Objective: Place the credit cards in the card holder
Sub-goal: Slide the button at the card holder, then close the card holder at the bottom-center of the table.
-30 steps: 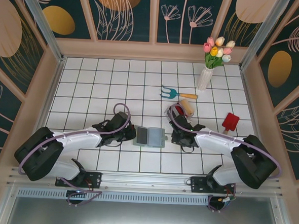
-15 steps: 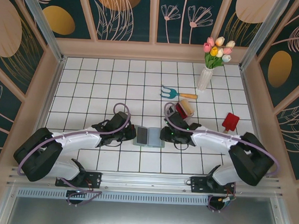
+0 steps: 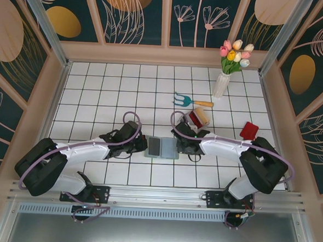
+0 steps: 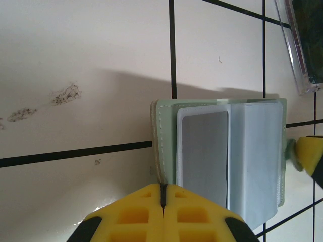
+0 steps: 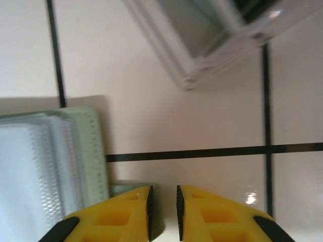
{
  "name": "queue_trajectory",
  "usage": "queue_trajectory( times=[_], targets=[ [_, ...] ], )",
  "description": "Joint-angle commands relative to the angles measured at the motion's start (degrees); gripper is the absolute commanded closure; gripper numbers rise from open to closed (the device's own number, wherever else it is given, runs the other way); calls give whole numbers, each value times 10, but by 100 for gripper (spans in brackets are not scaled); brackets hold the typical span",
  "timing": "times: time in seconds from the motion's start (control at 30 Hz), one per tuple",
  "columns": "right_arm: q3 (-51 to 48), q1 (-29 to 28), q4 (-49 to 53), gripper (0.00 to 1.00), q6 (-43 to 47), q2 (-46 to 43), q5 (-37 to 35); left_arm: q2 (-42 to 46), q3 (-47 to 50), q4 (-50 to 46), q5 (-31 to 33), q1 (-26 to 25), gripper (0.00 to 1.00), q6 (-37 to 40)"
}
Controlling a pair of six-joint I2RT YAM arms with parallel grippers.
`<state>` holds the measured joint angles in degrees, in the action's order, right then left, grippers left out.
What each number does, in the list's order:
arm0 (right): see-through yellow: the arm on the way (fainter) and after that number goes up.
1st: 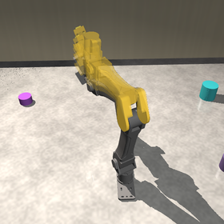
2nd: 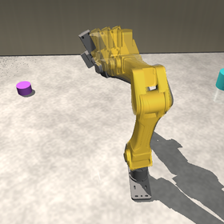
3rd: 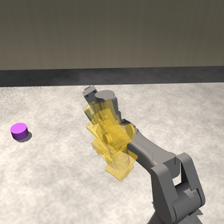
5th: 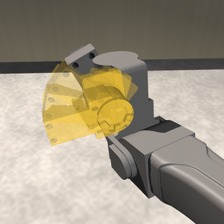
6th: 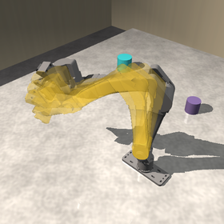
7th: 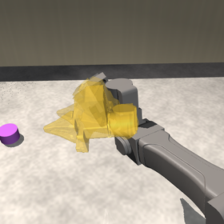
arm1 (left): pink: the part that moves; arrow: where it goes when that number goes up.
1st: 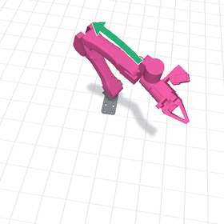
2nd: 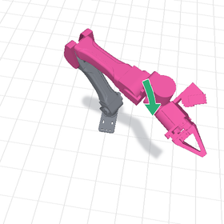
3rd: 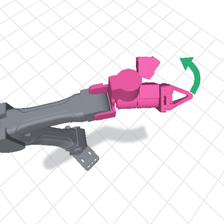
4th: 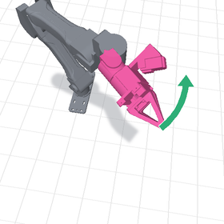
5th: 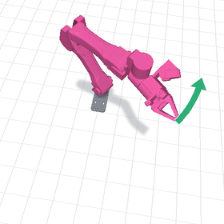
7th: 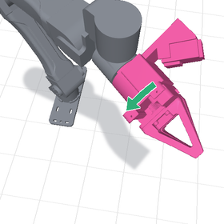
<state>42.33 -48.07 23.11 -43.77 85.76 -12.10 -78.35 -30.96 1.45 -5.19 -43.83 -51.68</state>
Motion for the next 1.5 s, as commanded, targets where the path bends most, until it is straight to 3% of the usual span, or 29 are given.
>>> queue_trajectory(
  times=[0.0, 0.2, 0.4, 0.6, 0.7, 0.8, 1.03, 1.23, 1.47],
  targets=[
    [-29, 23, 44, 77, -8, -29, -15, 11, 10, -13, 21, 2, 100, 6],
    [-30, 30, 12, 68, 5, -72, 21, 12, 6, -7, 9, 2, 100, 12],
    [-16, -11, -73, 42, 34, -78, 88, 12, 2, -6, 3, 2, 100, 14],
    [67, -55, 27, 35, 36, 34, -12, 15, -1, -8, 1, 2, 100, 13],
    [92, -65, 83, 42, 16, 68, -64, 17, -7, -18, 2, 2, 100, 17],
    [84, -64, 82, 59, 10, 54, -68, 21, -15, -33, 7, 2, 100, 24],
    [10, -30, -12, 99, 7, -36, 19, 22, -71, -123, 38, 2, 100, 62],
    [-81, 1, -184, 98, -26, -103, 139, -13, -158, -192, 39, -12, 100, 89],
    [-128, 8, -260, 96, -65, -111, 163, -78, -191, -81, -67, -41, 97, 49]
  ],
)
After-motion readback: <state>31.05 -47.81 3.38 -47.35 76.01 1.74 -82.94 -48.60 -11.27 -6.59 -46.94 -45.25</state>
